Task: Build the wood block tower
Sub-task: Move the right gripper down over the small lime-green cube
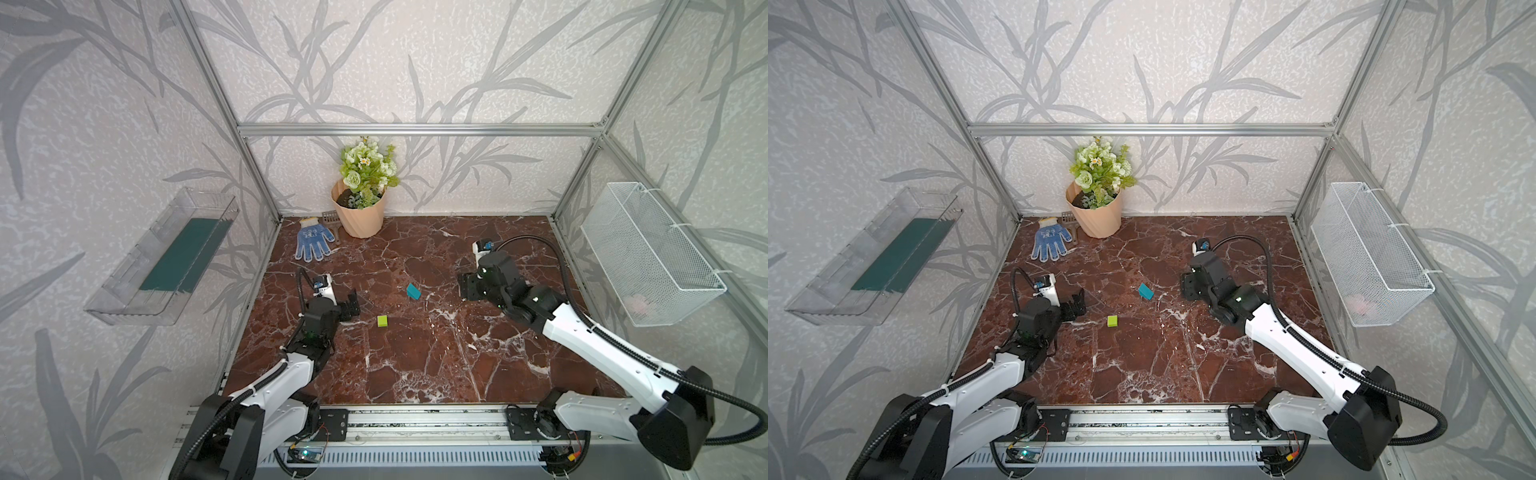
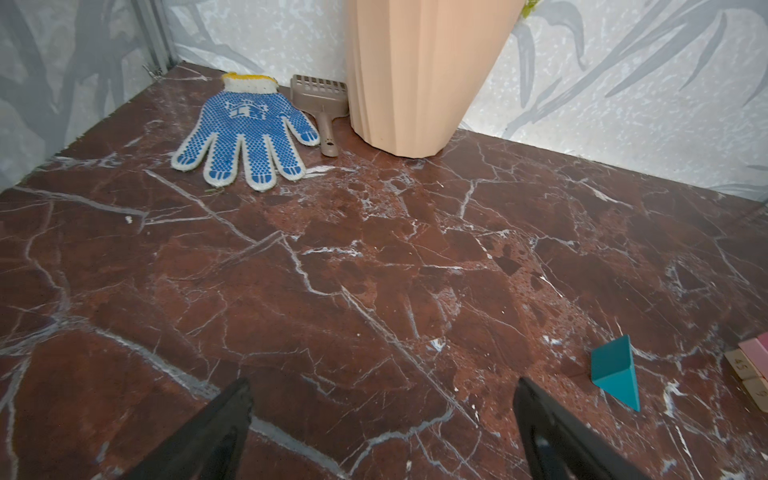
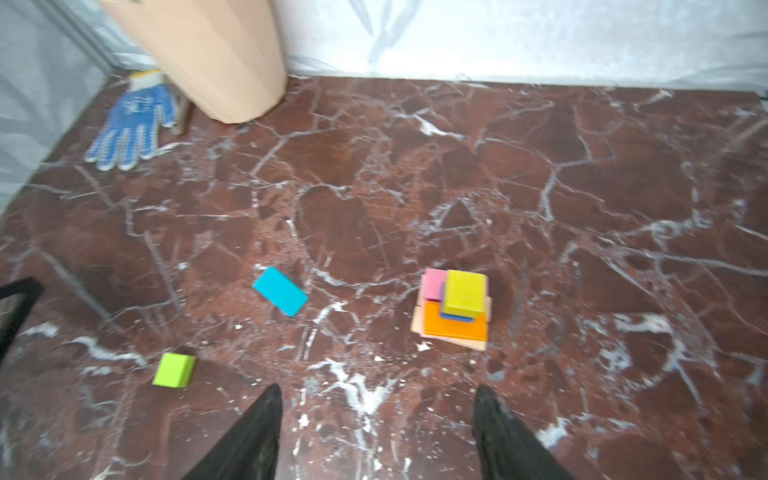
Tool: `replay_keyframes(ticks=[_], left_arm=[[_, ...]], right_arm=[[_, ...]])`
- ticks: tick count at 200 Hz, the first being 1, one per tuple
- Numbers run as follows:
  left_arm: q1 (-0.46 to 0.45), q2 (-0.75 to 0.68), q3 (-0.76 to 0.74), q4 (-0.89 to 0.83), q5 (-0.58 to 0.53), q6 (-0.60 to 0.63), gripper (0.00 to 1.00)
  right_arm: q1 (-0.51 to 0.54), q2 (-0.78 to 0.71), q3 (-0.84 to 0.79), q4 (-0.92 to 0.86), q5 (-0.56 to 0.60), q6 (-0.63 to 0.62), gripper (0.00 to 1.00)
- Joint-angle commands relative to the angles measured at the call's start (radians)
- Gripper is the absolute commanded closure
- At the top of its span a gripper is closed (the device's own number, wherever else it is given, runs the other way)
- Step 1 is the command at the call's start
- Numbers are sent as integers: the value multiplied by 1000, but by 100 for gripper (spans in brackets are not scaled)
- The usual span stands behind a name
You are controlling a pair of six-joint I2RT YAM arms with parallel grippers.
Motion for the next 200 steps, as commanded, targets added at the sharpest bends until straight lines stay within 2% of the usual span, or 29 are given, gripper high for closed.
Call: replay_keyframes(ticks=[1, 17, 45, 69, 93, 156, 200], left_arm=[[-1, 3, 30, -17, -82, -34, 1], [1, -3, 29, -26, -108, -44, 1], [3, -15, 21, -33, -145, -62, 0], [6, -20, 20, -38, -166, -75, 1], [8, -19, 21, -44, -174, -81, 1], [9, -14, 25, -44, -163, -79, 1], [10, -10, 27, -43, -156, -78, 1]], right_arm=[[142, 88, 19, 116, 20, 36, 29], [231, 220, 100, 104, 25, 51, 29], [324, 479, 287, 17, -29, 102, 32], [350, 699, 469, -90, -80, 119, 36], [359, 857, 624, -195, -74, 126, 38], [359, 1026, 773, -289, 5, 149, 38], [358, 1097, 828, -314, 13, 164, 40]])
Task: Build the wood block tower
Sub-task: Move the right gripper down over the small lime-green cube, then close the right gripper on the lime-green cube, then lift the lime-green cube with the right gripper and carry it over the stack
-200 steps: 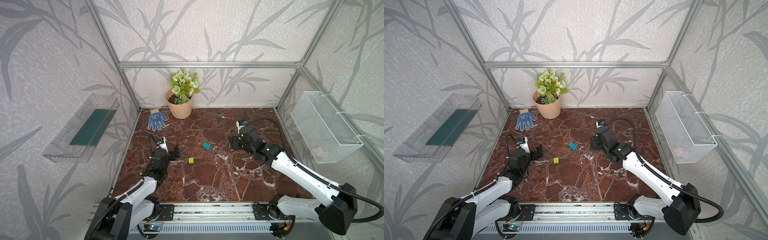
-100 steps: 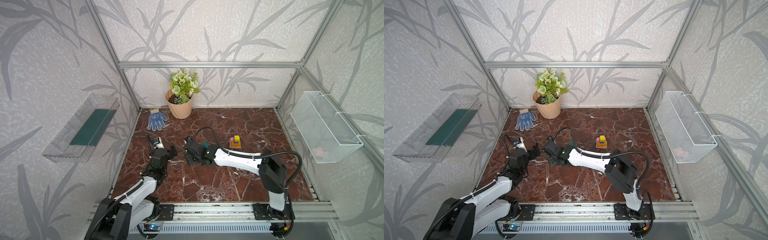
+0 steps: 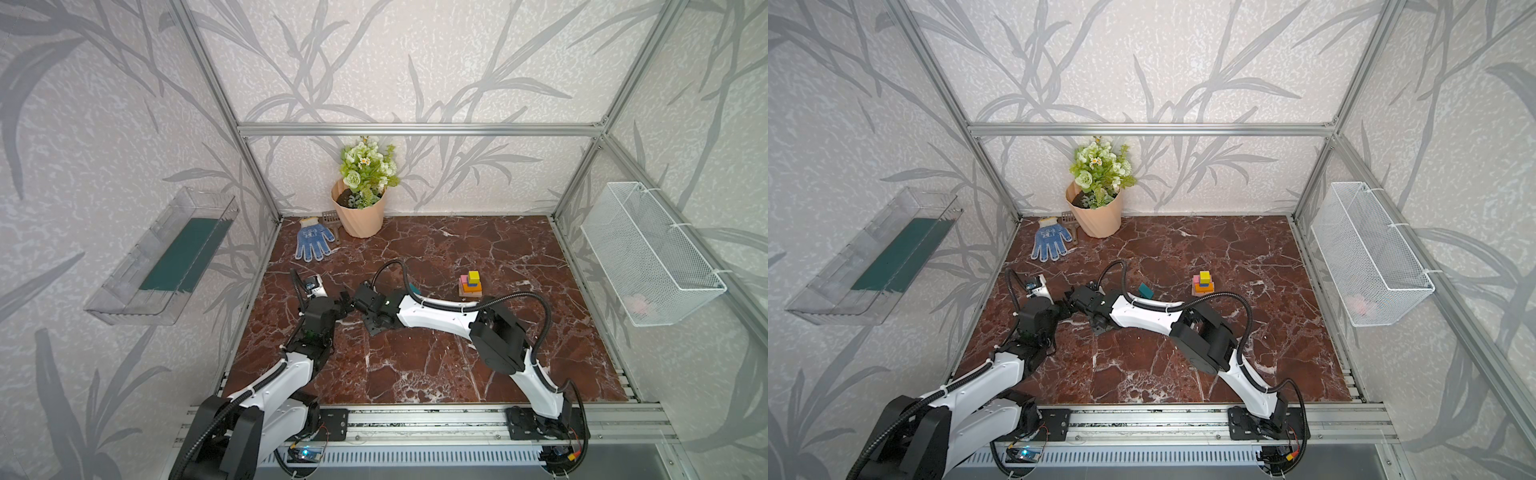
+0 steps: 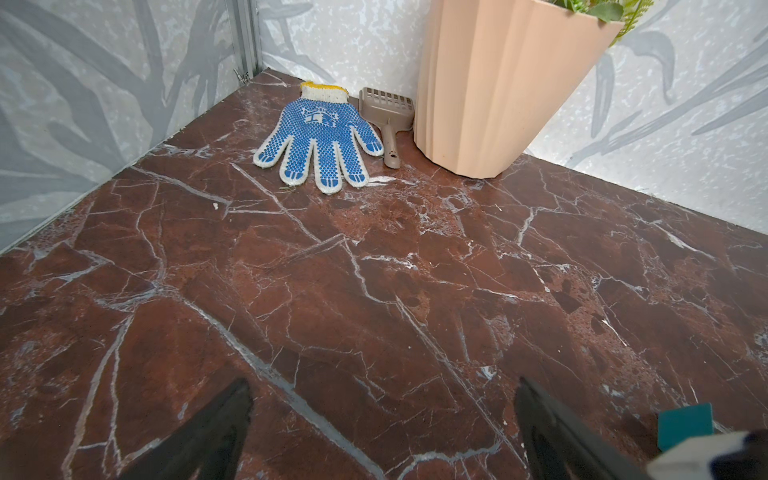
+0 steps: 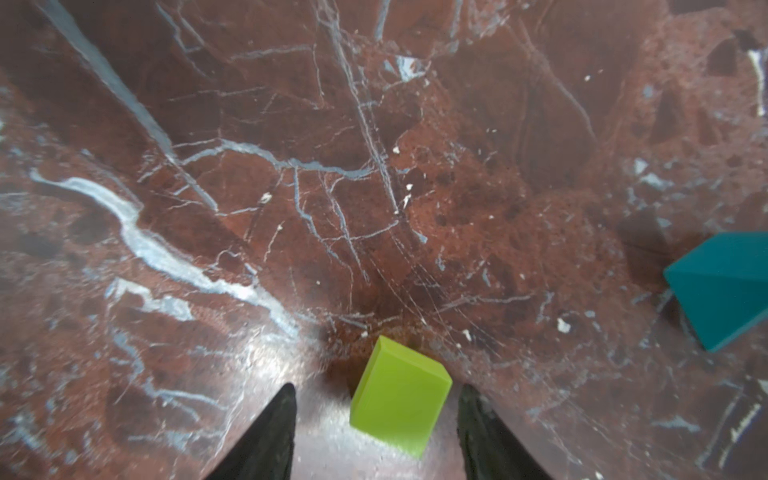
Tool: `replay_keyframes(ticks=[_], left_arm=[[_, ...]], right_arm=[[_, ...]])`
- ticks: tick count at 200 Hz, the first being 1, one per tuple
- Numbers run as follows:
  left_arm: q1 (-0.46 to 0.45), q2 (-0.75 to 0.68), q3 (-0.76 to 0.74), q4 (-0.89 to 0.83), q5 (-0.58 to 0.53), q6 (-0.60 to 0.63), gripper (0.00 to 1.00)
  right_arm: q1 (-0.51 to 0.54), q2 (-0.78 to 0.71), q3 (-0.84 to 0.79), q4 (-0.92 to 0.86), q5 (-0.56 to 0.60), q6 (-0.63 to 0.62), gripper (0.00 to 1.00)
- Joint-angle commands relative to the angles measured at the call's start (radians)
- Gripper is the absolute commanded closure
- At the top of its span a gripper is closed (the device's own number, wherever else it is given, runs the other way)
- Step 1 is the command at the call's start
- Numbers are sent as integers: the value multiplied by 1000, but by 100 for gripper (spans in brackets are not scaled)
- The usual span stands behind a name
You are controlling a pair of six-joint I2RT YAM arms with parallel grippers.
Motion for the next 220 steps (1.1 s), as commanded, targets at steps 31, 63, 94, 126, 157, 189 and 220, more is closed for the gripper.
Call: replay_keyframes(ticks=[31, 63, 94, 126, 157, 189, 220], left_arm=[[3, 0, 22, -7, -10, -11, 0], [3, 4, 24, -9, -6, -10, 1], [4, 7, 26, -9, -4, -9, 1], [3, 11, 30, -10, 1, -7, 0], [4, 15, 32, -12, 4, -6, 1], [3, 17, 34, -13, 5, -6, 1], [4, 20, 35, -15, 8, -6, 0]], right_arm=[[-4, 47, 47, -80, 62, 41, 42], [-5, 52, 44, -73, 52, 47, 52], [-5, 51, 42, -75, 50, 55, 60], [-6, 41, 32, -71, 50, 59, 67], [-6, 35, 27, -71, 50, 61, 73], [-5, 18, 13, -66, 56, 64, 74], [-5, -53, -44, -38, 76, 63, 76]])
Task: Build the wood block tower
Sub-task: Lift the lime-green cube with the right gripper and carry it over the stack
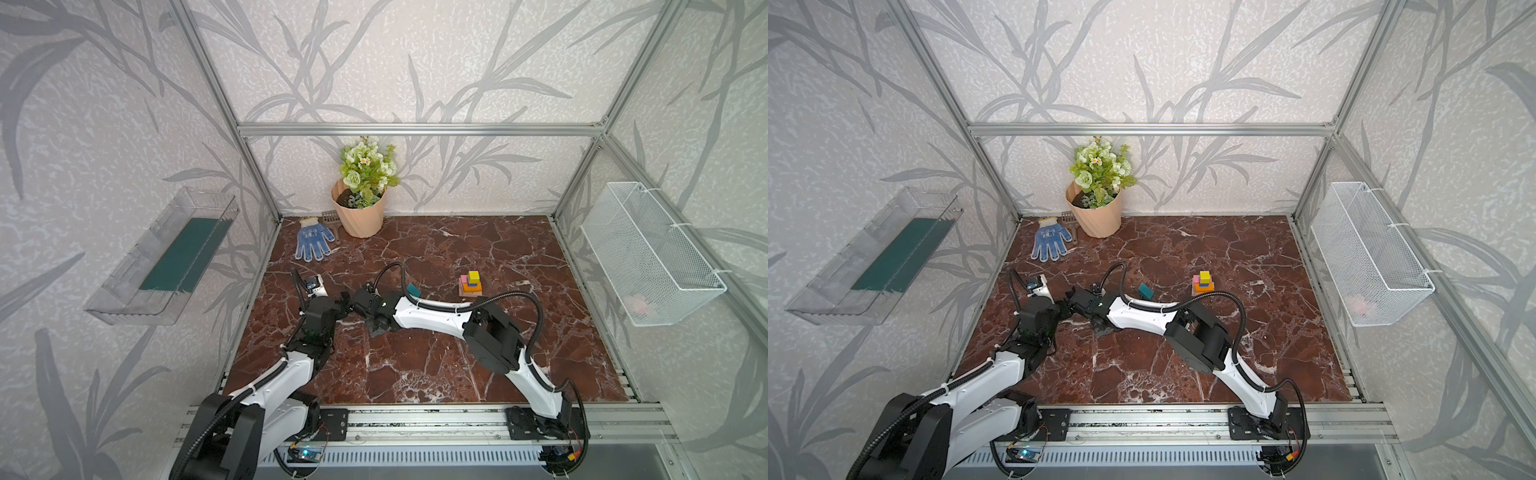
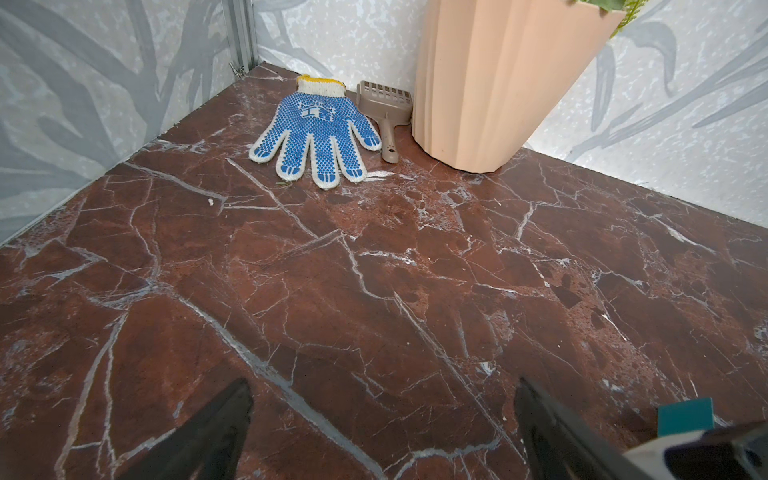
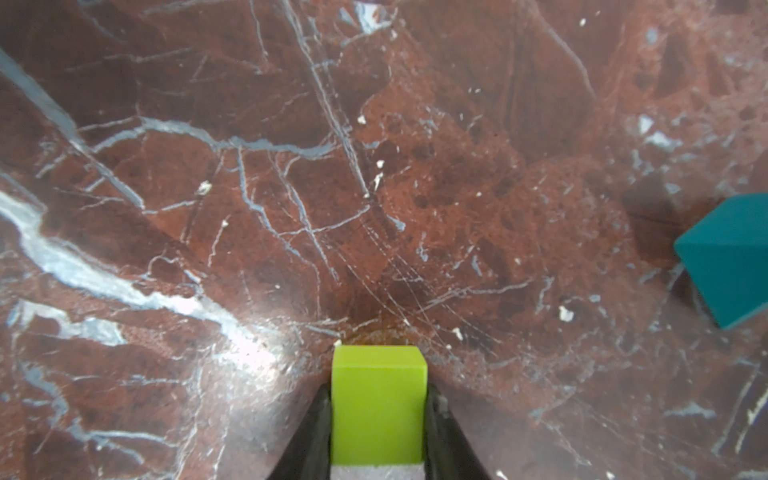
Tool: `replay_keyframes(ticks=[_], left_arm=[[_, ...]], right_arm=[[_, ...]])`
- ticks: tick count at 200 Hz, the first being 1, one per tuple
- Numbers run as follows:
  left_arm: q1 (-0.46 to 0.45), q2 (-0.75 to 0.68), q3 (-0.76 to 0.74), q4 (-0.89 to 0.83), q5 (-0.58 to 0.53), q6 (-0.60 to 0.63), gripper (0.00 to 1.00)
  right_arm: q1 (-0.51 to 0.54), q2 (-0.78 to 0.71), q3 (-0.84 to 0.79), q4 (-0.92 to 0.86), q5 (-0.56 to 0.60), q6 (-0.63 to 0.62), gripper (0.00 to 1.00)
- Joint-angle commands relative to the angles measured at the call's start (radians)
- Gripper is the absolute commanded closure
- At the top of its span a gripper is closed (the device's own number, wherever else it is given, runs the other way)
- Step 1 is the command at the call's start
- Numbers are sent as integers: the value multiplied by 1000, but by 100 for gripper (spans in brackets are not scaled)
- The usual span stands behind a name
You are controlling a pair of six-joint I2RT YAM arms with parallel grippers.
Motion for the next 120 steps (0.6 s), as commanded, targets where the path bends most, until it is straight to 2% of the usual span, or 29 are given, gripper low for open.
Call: replay_keyframes(ticks=[1, 77, 105, 120], left_arm=[[4, 6, 32, -9, -3, -6, 1], [3, 17, 41, -9, 49, 15, 1], [2, 13, 31, 21, 137, 49, 1], [4, 15, 31, 25, 147, 53, 1]], right_arm=[[-3, -81, -50, -7, 38, 7, 76], [-60, -408, -295, 60, 112, -10, 81], [-153, -521, -382, 60, 129, -28, 82], [-197, -573, -430, 60, 129, -33, 83]])
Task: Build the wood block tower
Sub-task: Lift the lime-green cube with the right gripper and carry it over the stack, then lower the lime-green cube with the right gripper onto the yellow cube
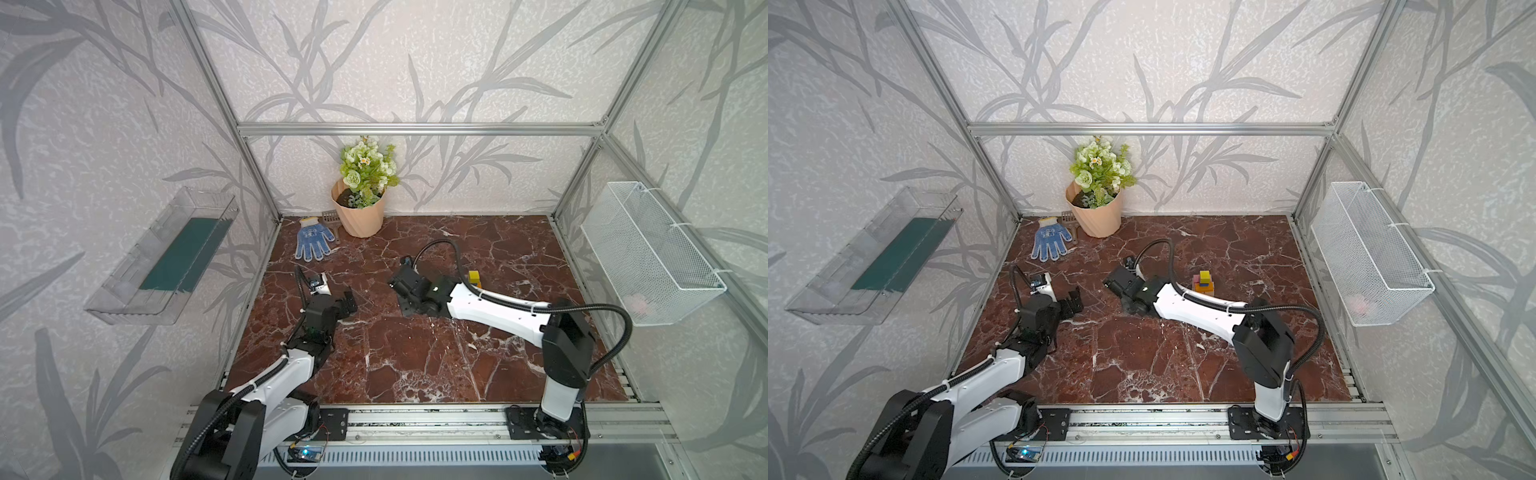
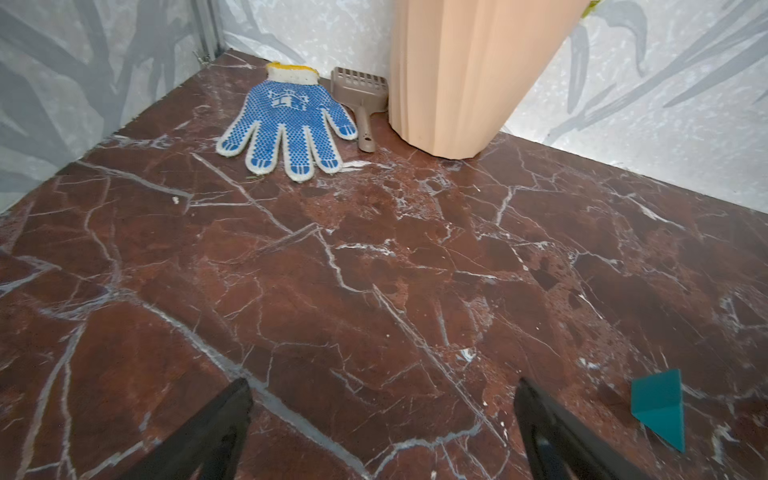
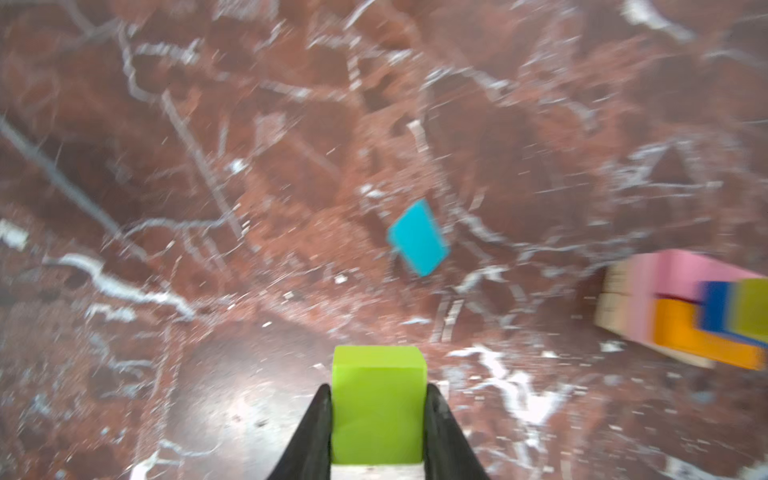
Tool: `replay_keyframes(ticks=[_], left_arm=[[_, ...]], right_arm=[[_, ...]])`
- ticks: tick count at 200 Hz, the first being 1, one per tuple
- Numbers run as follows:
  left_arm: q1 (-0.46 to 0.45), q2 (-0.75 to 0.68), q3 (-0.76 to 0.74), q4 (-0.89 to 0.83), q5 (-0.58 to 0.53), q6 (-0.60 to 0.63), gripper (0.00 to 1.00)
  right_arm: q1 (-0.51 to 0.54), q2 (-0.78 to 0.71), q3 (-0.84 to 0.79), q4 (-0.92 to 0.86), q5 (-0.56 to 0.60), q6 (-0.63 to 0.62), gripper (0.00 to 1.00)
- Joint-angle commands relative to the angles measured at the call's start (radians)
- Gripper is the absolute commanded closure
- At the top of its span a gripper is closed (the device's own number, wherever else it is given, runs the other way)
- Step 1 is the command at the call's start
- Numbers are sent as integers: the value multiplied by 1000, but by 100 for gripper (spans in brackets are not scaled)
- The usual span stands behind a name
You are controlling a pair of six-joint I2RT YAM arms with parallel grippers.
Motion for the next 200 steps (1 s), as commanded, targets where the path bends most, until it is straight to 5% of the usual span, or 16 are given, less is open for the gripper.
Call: replay_keyframes(ticks=[1, 113, 200], left_arm=[[4, 1, 15, 29, 57, 25, 1], [2, -3, 4, 54, 123, 50, 1], [2, 9, 13, 50, 124, 50, 1]], right_arm=[[-60, -75, -69, -3, 35, -15, 83], [-384, -299, -302, 34, -54, -181, 87], [-503, -213, -202, 14, -180, -237, 87]])
